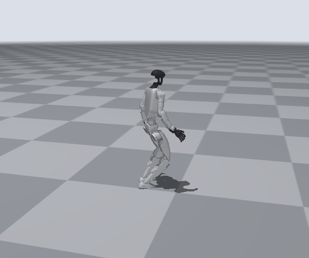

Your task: Run

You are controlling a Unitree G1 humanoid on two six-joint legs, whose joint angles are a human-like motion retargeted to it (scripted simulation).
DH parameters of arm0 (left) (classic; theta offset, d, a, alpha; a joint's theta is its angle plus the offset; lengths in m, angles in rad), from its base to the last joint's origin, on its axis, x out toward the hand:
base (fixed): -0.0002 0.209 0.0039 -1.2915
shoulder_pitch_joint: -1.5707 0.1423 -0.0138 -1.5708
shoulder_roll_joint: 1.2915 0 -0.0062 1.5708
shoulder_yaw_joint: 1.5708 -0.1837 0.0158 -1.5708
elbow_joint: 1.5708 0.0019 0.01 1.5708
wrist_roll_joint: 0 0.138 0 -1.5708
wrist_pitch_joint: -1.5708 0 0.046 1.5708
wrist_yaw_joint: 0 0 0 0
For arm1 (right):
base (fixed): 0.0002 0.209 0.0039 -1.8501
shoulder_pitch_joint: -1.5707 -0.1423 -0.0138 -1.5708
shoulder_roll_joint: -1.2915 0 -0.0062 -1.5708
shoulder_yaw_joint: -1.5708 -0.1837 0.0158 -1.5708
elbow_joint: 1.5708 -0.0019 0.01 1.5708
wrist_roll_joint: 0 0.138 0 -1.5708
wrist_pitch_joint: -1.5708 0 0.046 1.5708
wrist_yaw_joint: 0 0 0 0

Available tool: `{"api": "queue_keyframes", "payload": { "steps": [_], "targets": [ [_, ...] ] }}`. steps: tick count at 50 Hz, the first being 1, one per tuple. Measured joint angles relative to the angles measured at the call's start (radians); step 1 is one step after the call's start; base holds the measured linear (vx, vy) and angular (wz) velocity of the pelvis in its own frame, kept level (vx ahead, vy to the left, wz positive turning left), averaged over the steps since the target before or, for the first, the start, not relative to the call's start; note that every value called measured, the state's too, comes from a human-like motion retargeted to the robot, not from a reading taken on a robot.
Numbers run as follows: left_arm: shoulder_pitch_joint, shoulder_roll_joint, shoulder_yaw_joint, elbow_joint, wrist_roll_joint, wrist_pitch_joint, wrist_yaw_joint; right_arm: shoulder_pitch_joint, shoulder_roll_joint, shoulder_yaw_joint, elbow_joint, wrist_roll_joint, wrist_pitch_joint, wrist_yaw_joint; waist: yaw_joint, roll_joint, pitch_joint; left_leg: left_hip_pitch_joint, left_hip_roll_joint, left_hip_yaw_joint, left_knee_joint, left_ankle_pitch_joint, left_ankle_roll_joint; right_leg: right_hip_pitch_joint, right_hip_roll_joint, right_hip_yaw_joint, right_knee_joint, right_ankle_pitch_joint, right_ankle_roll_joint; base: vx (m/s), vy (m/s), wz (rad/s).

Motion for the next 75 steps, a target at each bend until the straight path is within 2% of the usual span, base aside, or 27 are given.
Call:
{"api": "queue_keyframes", "payload": {
  "steps": [8,20,33,37,40,45,50,67,75],
  "targets": [
    [-0.068,0.053,-0.006,-0.022,-0.026,0.006,-0.046,-0.038,0.019,0.030,0.099,0.110,0.022,0.106,-0.026,0.030,-0.012,-0.121,0.051,-0.035,0.080,-0.023,-0.012,-0.079,0.093,0.032,-0.063,0.040,-0.004,-0.10,-0.07,-0.90],
    [-0.114,0.074,-0.008,-0.013,-0.039,0.028,-0.085,-0.090,0.035,0.071,0.208,0.171,0.063,0.225,-0.041,0.012,-0.034,-0.152,-0.016,-0.116,0.023,-0.014,-0.015,-0.125,0.179,0.165,-0.090,0.064,0.031,0.01,0.00,-1.01],
    [-0.133,0.075,-0.031,0.017,-0.005,0.036,-0.075,-0.123,0.038,0.089,0.200,0.141,0.060,0.265,-0.117,-0.058,-0.072,-0.054,-0.043,0.007,-0.128,-0.004,0.004,-0.183,0.130,0.229,-0.005,0.104,0.140,0.03,0.06,-0.82],
    [-0.139,0.075,-0.035,0.032,-0.004,0.035,-0.049,-0.129,0.043,0.091,0.183,0.135,0.050,0.247,-0.152,-0.068,-0.090,-0.034,-0.029,0.065,-0.172,0.003,-0.005,-0.239,0.096,0.179,0.045,0.155,0.141,-0.01,-0.01,-0.90],
    [-0.143,0.073,-0.042,0.043,-0.003,0.034,-0.028,-0.128,0.048,0.092,0.181,0.136,0.045,0.232,-0.175,-0.068,-0.108,-0.020,-0.021,0.115,-0.207,0.011,-0.008,-0.281,0.029,0.135,0.063,0.183,0.141,-0.01,0.07,-0.99],
    [-0.154,0.068,-0.060,0.061,0.002,0.034,0.001,-0.127,0.058,0.096,0.207,0.149,0.040,0.214,-0.208,-0.063,-0.141,0.011,-0.014,0.191,-0.280,0.029,-0.005,-0.318,-0.076,0.075,0.027,0.170,0.116,0.01,0.06,-0.97],
    [-0.158,0.060,-0.081,0.073,0.008,0.033,0.007,-0.117,0.071,0.103,0.247,0.161,0.046,0.209,-0.239,-0.067,-0.165,0.035,-0.006,0.251,-0.304,0.036,-0.009,-0.320,-0.105,0.060,-0.019,0.142,0.100,0.02,-0.01,-0.81],
    [-0.142,0.056,-0.100,0.114,0.027,0.042,-0.040,-0.103,0.095,0.100,0.273,0.200,0.058,0.219,-0.284,-0.054,-0.195,0.138,0.010,0.349,-0.399,0.038,0.006,-0.279,-0.034,0.112,-0.116,0.102,0.110,0.03,-0.04,-0.63],
    [-0.148,0.043,-0.064,0.174,0.004,0.069,-0.078,-0.085,0.086,0.108,0.286,0.216,0.072,0.247,-0.276,-0.079,-0.194,0.125,0.050,0.369,-0.286,0.007,0.012,-0.280,-0.003,0.139,-0.094,0.072,0.105,0.02,-0.06,-0.58]
  ]
}}
